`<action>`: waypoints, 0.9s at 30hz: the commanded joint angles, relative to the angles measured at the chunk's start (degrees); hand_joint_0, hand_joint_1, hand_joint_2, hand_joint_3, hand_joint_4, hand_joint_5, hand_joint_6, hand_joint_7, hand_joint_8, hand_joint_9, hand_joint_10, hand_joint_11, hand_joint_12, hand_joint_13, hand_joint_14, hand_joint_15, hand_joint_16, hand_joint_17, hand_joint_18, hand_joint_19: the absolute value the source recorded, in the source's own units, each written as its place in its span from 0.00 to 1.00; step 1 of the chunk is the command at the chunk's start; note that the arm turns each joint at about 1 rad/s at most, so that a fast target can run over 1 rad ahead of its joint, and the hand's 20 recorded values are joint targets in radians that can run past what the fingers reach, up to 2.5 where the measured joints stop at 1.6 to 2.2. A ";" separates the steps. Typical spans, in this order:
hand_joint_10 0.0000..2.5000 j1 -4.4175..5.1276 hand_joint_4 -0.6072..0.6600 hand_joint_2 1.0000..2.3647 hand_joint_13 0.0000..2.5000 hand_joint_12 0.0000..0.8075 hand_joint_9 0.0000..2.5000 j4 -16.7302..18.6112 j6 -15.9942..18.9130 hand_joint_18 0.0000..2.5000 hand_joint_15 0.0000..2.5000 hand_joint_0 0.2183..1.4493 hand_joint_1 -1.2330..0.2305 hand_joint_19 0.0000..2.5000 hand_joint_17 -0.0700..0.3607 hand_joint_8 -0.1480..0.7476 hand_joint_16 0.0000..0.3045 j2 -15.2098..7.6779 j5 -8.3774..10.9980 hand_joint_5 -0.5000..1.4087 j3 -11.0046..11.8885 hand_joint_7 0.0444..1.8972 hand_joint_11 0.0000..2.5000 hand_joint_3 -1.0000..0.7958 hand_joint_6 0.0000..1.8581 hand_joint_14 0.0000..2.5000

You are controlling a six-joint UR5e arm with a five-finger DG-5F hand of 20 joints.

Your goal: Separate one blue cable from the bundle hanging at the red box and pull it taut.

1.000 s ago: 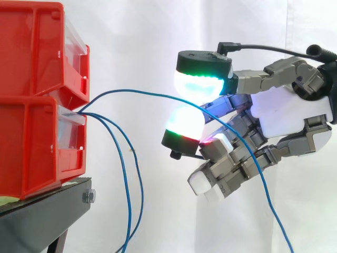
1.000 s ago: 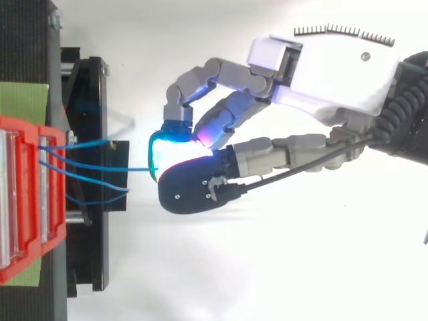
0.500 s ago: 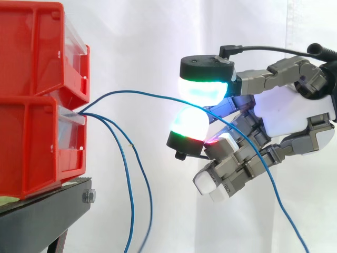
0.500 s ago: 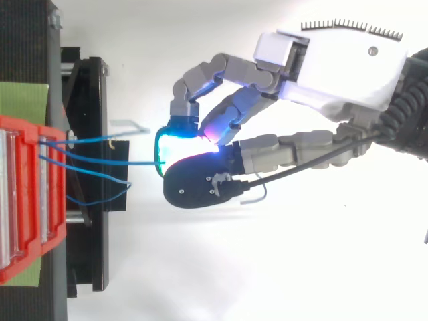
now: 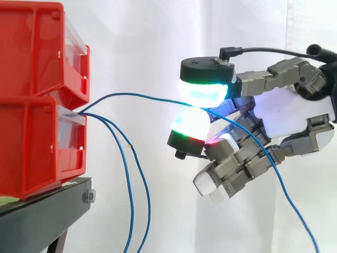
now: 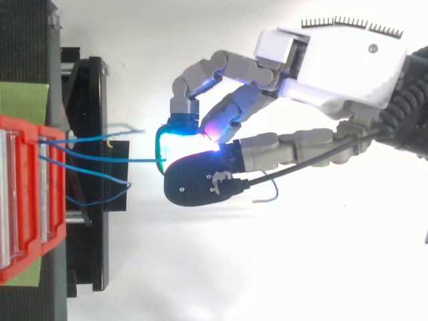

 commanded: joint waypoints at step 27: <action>0.11 -0.20 0.41 0.01 0.48 0.36 0.40 4.66 2.68 0.24 0.66 0.39 0.37 0.23 0.34 0.43 0.11 -0.01 -0.09 0.14 -3.88 0.55 0.66 0.40 0.50 0.00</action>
